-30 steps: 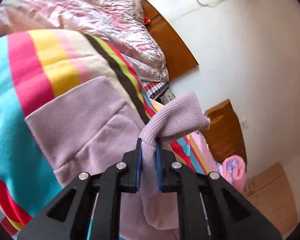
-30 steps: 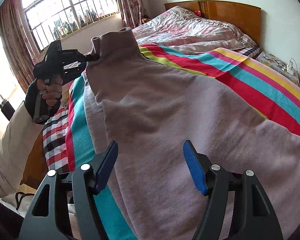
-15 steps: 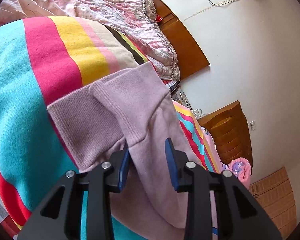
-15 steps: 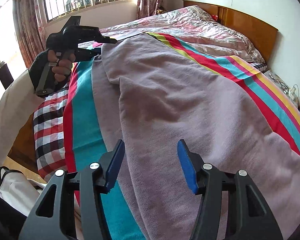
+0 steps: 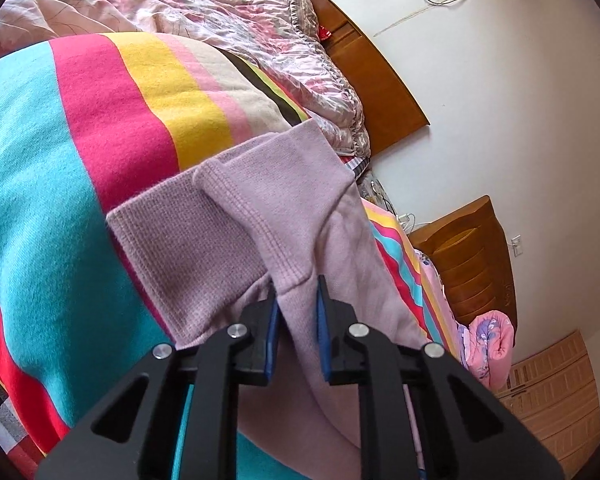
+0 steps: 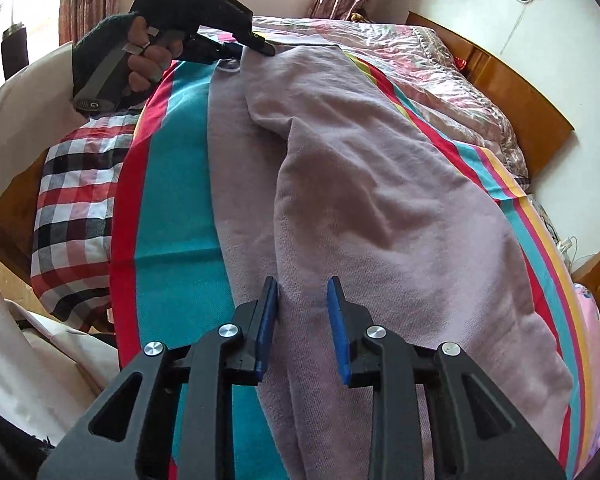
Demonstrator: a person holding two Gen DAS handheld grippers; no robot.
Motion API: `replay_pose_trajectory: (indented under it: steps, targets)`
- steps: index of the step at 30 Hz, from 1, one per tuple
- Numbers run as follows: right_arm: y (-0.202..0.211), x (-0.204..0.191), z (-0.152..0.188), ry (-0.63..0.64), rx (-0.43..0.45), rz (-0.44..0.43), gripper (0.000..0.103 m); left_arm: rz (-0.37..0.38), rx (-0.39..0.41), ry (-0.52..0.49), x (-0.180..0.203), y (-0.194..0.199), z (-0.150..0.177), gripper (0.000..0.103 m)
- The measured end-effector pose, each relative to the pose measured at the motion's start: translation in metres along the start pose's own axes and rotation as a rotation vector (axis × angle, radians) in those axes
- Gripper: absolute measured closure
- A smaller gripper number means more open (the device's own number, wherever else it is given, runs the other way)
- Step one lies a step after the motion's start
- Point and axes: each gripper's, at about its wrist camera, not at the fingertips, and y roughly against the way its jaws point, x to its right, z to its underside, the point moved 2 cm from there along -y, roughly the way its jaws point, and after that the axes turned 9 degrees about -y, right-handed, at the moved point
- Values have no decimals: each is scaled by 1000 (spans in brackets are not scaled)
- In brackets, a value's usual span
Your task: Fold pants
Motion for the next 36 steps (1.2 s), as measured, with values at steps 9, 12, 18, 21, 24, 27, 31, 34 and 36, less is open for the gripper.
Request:
replay_pose_trajectory:
  steps: [9,12,18,21,24,27,31,34,36]
  targets:
    - [25,5,-4,55,112,69,99,-67,35,-110,33,20,-9,97]
    - [56,14,-14,37,168,40,99,-102,77,-168,49,48,-16,97]
    - [21,-7,8,86,44,-47,99,-158,-38,-109,-4,26,7,97]
    - [14,-15,13,97,27,-37,99,-124,-10,-93,-11,31,11,97]
    - [23,-12,11,85,45,-46,99,-149,-19,-126,-4,32,10,96]
    - [16,-13,16,82,25,-52,99,-158,-32,-120,-4,30,11,96]
    - [21,-12,16,59,40,-60,99,-179,-17,-110,0,39,16,96]
    - [18,-8,18,38,35,-80,99,-174,-33,-93,-6,33,15,96]
    - [15,-11,20,55,40,-69,99,-165,-32,-76,-10,32,15,94]
